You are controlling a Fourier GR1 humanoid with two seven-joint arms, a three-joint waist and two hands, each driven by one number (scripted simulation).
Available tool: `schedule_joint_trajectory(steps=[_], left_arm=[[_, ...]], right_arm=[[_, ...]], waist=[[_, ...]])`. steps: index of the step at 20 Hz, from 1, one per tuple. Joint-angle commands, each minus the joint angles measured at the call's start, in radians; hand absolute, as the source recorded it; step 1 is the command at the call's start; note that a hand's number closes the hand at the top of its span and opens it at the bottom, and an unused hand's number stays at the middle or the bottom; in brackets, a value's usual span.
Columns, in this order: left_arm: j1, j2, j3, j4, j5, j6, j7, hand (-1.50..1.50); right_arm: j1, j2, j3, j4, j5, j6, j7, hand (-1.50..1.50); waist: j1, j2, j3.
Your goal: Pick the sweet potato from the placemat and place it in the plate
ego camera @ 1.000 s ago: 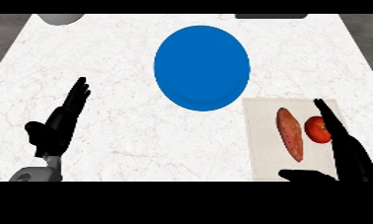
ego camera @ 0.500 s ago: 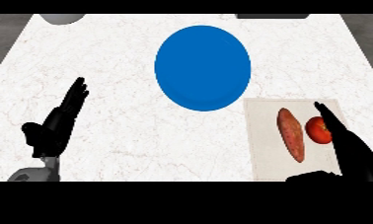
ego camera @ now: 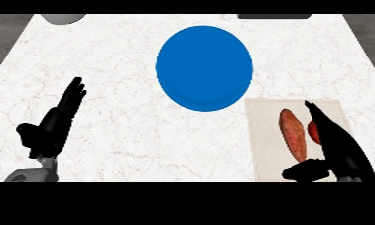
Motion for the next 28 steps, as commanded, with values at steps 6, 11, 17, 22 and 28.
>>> schedule_joint_trajectory(steps=[6,11,17,22,28], left_arm=[[0.000,-0.039,0.006,-0.042,-0.042,-0.011,0.055,0.00],[0.020,-0.035,0.042,-0.027,-0.050,-0.038,0.000,0.00],[0.012,-0.041,0.056,-0.018,-0.049,-0.036,0.021,0.00],[-0.036,-0.050,0.063,0.059,-0.070,-0.044,-0.026,0.00],[0.041,-0.080,0.031,-0.055,-0.092,-0.024,0.027,0.00]], right_arm=[[-0.044,0.048,-0.087,0.168,0.069,0.077,-0.108,-1.50],[-0.091,0.108,-0.122,0.319,0.118,0.064,-0.168,-1.50],[0.006,0.121,-0.085,0.297,0.111,0.057,-0.313,1.50],[-0.062,0.146,-0.102,0.456,0.154,0.018,-0.426,1.50],[-0.099,0.106,-0.131,0.468,0.201,-0.025,-0.574,1.50]], waist=[[-0.001,-0.001,0.000],[0.001,0.000,0.000],[-0.003,-0.001,0.000],[-0.001,0.001,0.000],[0.005,0.000,0.001]])
